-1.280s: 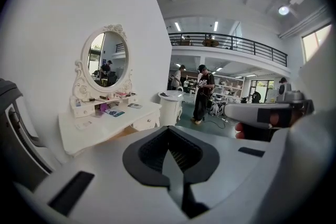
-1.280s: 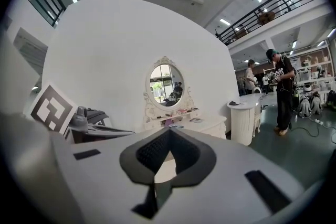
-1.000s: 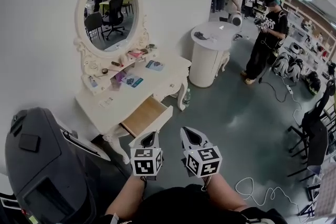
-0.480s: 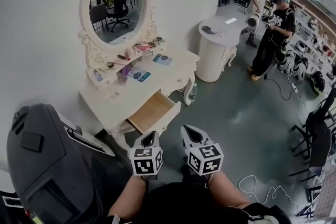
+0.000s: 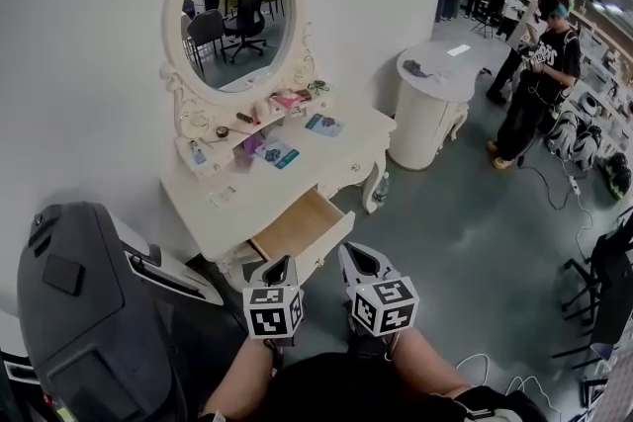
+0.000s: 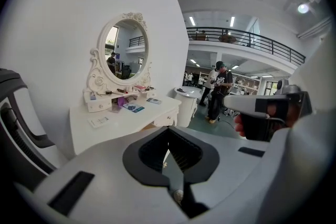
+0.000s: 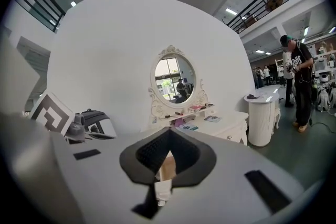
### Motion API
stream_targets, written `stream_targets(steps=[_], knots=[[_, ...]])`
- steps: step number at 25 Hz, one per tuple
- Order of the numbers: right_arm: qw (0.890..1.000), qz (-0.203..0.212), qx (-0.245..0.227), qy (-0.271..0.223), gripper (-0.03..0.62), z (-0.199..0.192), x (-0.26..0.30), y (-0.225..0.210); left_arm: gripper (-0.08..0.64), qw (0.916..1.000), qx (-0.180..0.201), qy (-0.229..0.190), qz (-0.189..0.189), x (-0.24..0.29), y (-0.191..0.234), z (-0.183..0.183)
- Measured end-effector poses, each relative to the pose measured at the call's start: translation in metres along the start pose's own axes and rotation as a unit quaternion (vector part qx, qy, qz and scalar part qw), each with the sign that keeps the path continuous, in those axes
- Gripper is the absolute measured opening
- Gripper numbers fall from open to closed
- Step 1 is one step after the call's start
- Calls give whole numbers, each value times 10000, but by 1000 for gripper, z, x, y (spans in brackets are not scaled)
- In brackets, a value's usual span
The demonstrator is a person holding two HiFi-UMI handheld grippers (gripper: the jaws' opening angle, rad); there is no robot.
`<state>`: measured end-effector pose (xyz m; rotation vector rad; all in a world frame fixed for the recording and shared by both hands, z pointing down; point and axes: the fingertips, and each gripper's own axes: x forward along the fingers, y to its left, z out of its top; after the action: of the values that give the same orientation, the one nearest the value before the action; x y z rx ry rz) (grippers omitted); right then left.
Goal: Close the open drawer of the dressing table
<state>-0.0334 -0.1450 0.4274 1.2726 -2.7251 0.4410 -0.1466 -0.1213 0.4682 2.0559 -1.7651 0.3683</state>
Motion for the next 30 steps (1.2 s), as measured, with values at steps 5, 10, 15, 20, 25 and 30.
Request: stream_targets(steps=[5, 10, 15, 20, 25, 30], knots=[[9996, 228, 9, 137, 9, 4, 31, -23, 8, 9997, -44, 83, 243, 33, 6, 10], [9988, 428, -6, 222, 9, 22, 65, -50, 8, 9987, -158, 60, 473, 64, 9, 33], [9955, 859, -26, 408, 9, 30, 96, -67, 8, 9957, -377, 76, 843, 86, 13, 43], [9896, 1299, -63, 613, 9, 32, 128, -78, 8, 9895, -665, 145, 1279, 102, 24, 42], [9800, 1798, -20, 849, 9, 28, 155, -85, 8, 9791, -927, 245, 1794, 112, 32, 39], [9681, 2272, -46, 1056, 9, 21, 174, -88, 8, 9667, -1307, 421, 2161, 122, 28, 18]])
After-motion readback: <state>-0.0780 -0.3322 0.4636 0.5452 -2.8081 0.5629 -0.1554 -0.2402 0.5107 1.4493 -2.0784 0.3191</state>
